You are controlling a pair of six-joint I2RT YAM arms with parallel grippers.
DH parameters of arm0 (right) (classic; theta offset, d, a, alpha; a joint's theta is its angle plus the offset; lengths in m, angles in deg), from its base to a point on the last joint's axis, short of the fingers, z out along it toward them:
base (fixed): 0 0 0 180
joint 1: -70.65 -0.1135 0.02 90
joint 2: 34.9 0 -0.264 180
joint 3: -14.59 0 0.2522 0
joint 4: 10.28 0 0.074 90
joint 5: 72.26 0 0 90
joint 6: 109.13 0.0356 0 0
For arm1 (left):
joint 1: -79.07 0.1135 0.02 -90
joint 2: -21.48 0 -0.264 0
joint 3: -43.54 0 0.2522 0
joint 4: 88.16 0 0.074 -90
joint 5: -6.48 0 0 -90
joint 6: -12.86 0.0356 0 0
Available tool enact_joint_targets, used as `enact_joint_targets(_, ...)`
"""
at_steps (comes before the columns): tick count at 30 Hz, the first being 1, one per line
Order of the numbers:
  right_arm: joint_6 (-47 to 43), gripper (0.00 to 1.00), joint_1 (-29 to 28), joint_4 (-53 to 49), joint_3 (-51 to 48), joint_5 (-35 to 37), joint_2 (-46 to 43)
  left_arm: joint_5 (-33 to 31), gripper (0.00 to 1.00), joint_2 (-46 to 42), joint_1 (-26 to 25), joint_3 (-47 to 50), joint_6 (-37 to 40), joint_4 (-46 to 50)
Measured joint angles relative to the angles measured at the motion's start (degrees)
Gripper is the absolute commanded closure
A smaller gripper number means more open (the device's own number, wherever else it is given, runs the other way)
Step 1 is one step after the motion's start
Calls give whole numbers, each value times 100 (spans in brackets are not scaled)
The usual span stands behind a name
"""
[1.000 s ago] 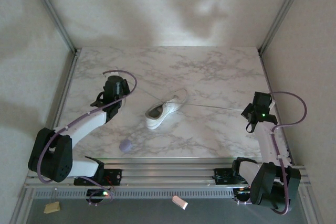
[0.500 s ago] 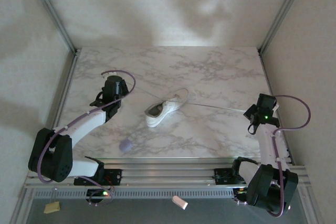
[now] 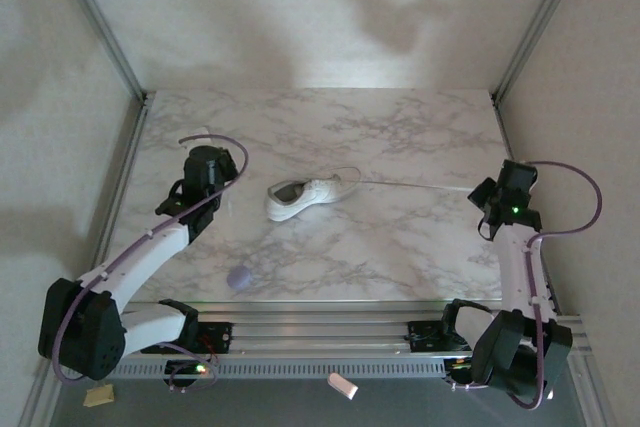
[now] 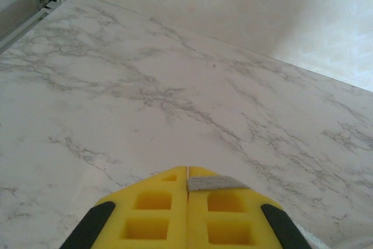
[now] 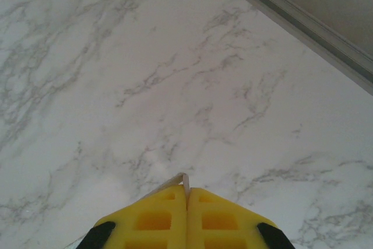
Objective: Tie the shoes
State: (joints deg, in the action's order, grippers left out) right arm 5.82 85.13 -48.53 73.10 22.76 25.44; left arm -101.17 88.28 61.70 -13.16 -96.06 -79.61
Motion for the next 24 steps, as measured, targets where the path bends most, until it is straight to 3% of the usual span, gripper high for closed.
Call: enact_joint_targets(24,-4,100,-55,-13,654,-118,238,63,100,-1003,0,216,-24,535)
